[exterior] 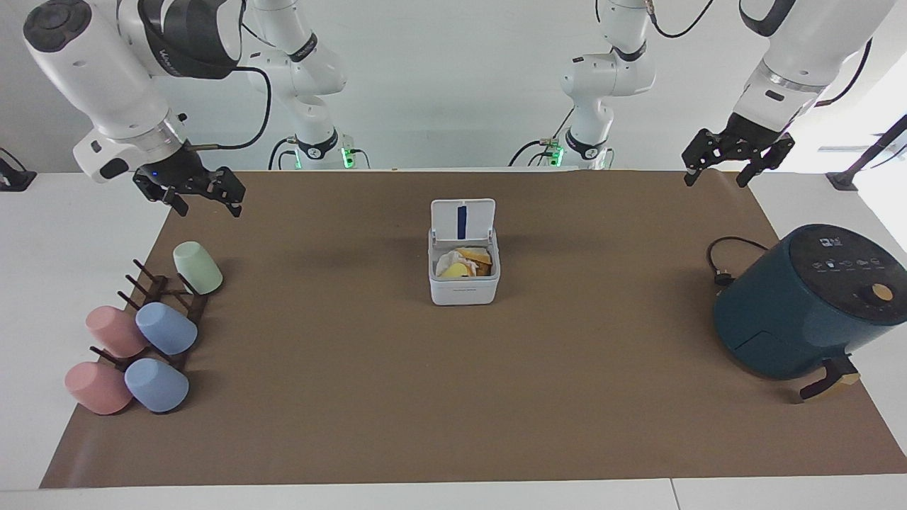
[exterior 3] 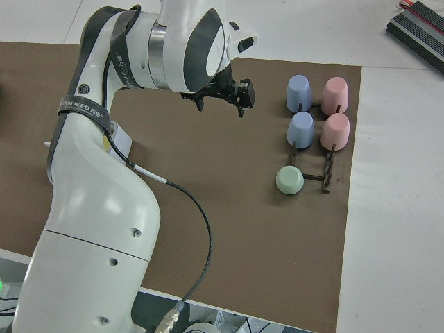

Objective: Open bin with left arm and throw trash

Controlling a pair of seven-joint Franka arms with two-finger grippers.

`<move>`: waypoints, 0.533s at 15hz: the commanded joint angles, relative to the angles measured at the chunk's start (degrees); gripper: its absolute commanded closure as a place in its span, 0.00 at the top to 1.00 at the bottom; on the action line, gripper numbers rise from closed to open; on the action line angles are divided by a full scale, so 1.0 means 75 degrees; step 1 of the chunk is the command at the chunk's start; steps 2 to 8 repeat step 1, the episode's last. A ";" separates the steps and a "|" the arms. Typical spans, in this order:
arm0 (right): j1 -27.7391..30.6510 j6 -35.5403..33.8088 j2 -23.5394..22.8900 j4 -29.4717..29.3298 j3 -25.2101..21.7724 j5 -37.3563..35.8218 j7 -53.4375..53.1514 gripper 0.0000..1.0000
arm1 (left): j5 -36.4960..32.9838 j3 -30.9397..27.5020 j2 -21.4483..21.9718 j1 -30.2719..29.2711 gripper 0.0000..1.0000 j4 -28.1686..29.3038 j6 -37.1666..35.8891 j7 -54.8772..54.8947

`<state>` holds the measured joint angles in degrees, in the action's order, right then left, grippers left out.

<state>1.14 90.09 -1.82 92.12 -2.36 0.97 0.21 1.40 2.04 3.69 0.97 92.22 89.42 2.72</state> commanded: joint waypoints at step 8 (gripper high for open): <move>0.0024 0.0059 0.0137 0.0046 -0.0002 0.0012 0.0125 1.00 | -0.0140 0.0044 0.0012 -0.0071 1.00 -0.0014 0.0031 0.0024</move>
